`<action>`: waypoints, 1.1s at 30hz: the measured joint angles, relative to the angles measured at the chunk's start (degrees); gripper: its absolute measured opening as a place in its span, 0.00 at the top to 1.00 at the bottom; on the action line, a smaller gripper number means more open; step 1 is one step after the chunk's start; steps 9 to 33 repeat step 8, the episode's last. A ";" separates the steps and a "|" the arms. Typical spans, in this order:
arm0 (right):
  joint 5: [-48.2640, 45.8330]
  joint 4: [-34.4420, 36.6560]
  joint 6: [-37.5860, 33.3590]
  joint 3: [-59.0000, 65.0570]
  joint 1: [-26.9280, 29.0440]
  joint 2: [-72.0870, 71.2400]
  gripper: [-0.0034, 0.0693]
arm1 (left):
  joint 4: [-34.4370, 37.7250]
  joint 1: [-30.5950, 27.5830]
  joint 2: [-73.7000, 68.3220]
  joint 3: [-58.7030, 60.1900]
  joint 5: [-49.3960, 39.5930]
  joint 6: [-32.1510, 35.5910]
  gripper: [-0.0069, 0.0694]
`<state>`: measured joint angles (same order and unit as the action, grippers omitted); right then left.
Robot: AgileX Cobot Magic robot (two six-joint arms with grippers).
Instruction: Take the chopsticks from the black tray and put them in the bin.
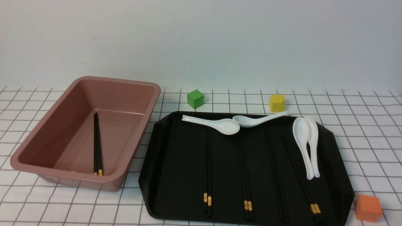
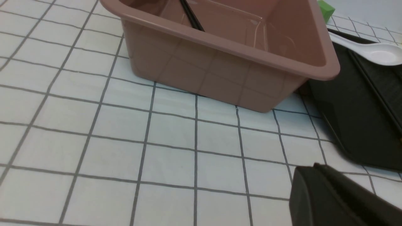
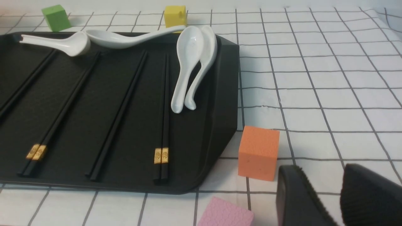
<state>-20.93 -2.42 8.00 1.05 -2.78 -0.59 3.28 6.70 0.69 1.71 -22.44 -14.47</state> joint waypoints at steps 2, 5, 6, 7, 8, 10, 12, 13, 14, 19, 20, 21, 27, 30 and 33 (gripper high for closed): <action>0.00 0.00 0.00 0.00 0.00 0.00 0.62 | 0.00 0.00 0.00 0.00 0.00 0.00 0.91; 0.00 0.00 0.00 0.00 0.00 0.00 0.62 | 0.00 0.00 0.00 0.00 0.00 0.00 0.90; 0.00 0.00 0.00 0.00 0.00 0.00 0.62 | 0.00 0.00 0.00 0.00 0.00 0.00 0.90; 0.00 0.00 0.00 0.00 0.00 0.00 0.62 | 0.00 0.00 0.00 0.00 0.00 0.00 0.90; 0.00 0.00 0.00 0.00 0.00 0.00 0.62 | 0.00 0.00 0.00 0.00 0.00 0.00 0.90; 0.00 0.00 0.00 0.00 0.00 0.00 0.62 | 0.00 0.00 0.00 0.00 0.00 0.00 0.90; 0.00 0.00 0.00 0.00 0.00 0.00 0.62 | 0.00 0.00 0.00 0.00 0.00 0.00 0.90; 0.00 0.00 0.00 0.00 0.00 0.00 0.62 | 0.00 0.00 0.00 0.00 0.00 0.00 0.90; 0.00 0.00 0.00 0.00 0.00 0.00 0.62 | 0.00 0.00 0.00 0.00 0.00 0.00 0.90; 0.00 0.00 0.00 0.00 0.00 0.00 0.62 | 0.00 0.00 0.00 0.00 0.00 0.00 0.90; 0.00 0.00 0.00 0.00 0.00 0.00 0.62 | 0.00 0.00 0.00 0.00 0.00 0.00 0.90; 0.00 0.00 0.00 0.00 0.00 0.00 0.62 | 0.00 0.00 0.00 0.00 0.00 0.00 0.90; 0.00 0.00 0.00 0.00 0.00 0.00 0.62 | 0.00 0.00 0.00 0.00 0.00 0.00 0.90; 0.00 0.00 0.00 0.00 0.00 0.00 0.62 | 0.00 0.00 0.00 0.00 0.00 0.00 0.90; 0.00 0.00 0.00 0.00 0.00 0.00 0.62 | 0.00 0.00 0.00 0.00 0.00 0.00 0.90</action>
